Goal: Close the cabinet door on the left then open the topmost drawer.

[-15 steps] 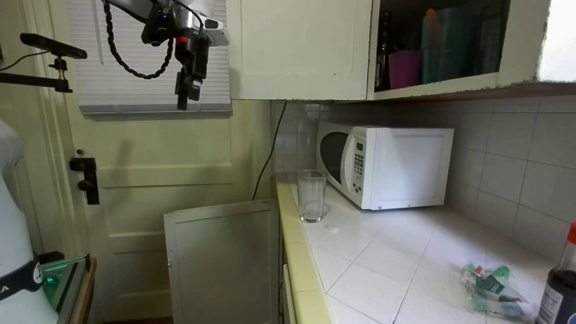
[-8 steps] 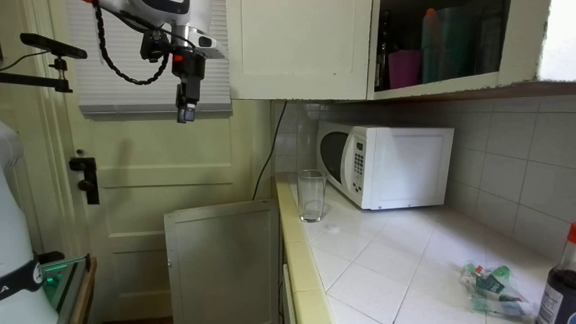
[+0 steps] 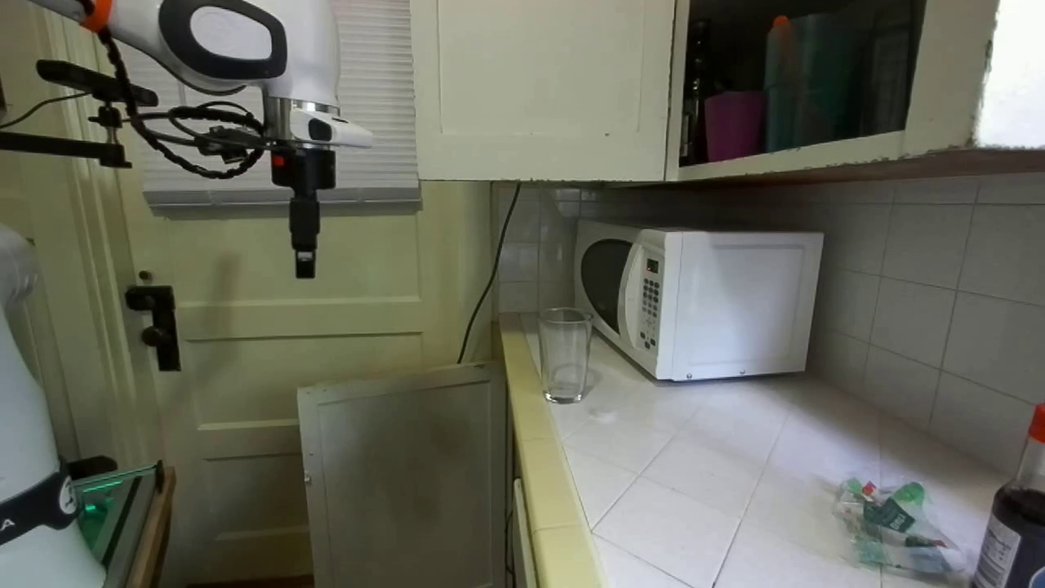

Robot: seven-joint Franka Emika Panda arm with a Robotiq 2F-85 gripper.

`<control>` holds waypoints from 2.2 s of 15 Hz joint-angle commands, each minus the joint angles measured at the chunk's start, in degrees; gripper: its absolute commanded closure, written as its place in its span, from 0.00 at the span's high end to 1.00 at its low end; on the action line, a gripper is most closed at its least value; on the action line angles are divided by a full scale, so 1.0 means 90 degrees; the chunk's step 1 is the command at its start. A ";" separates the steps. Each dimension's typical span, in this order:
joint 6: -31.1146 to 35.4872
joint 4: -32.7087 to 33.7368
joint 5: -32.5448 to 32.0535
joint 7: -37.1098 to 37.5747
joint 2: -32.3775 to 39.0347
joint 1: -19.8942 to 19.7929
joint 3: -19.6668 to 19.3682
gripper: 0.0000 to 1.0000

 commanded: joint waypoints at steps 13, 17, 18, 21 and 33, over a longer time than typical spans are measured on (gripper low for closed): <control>0.0425 0.1069 -0.1390 0.2295 0.1733 0.0626 0.2850 1.00; 0.0325 0.1281 -0.1350 0.2599 0.2030 0.0510 0.2884 1.00; 0.0220 0.1539 -0.1135 0.3233 0.2401 0.0406 0.3023 1.00; 0.0373 0.1963 -0.1042 0.4510 0.3199 0.0386 0.3334 1.00; 0.2195 0.4186 -0.2087 0.6633 0.6939 0.1610 0.2416 1.00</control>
